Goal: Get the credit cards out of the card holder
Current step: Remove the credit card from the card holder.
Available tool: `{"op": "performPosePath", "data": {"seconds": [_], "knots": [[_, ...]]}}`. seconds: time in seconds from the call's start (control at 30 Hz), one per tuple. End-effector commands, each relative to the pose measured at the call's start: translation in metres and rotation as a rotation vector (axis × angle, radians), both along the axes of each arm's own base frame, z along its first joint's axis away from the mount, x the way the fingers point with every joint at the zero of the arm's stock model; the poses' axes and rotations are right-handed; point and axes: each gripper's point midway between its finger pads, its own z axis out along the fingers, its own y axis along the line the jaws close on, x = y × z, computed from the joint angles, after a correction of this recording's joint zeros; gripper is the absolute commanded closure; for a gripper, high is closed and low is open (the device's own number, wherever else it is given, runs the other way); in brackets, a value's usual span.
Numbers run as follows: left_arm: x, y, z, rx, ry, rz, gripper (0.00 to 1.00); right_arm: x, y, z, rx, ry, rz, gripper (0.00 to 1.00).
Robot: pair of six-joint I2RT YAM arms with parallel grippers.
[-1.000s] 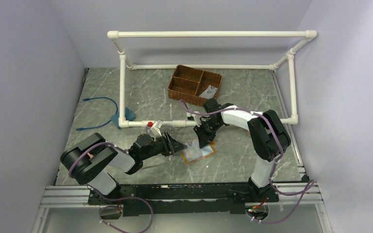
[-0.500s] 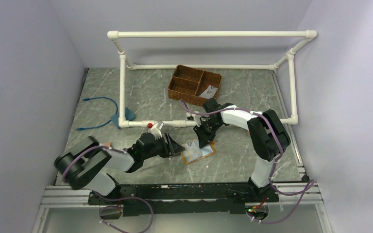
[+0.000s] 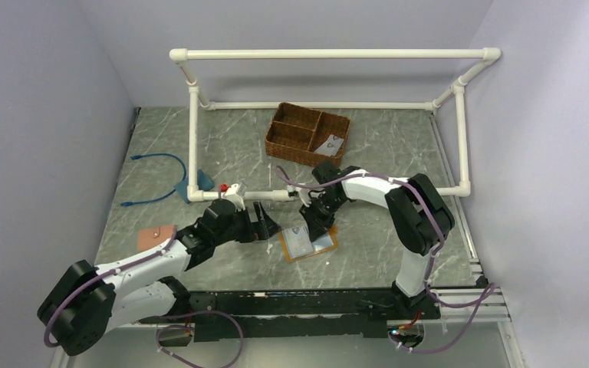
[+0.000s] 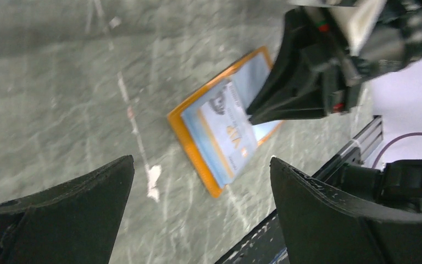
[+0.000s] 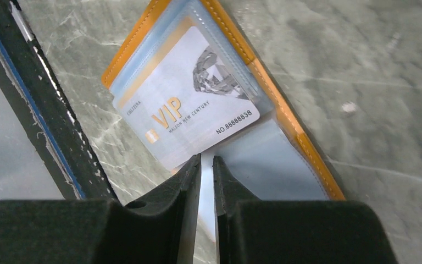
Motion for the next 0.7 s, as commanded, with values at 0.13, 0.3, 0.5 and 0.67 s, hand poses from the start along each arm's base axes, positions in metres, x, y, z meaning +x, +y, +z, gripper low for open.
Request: {"op": "performPosePath", "data": {"seconds": [0.13,0.3,0.5,0.67], "knots": [[-0.027,0.005,-0.039,-0.045,0.202,-0.008,0.02,0.001,0.005,0.008,-0.009,-0.066,0.056,0.79],[-0.025,-0.007,-0.041,-0.122,0.254,0.007,0.04,0.011,-0.003,0.028,0.01,-0.152,0.049,0.71],[-0.025,-0.021,-0.059,-0.121,0.376,0.006,0.09,0.012,-0.007,0.047,0.123,-0.111,-0.007,0.62],[-0.031,-0.029,-0.075,-0.113,0.434,0.014,0.17,0.001,0.005,0.036,0.162,0.049,-0.055,0.61]]}}
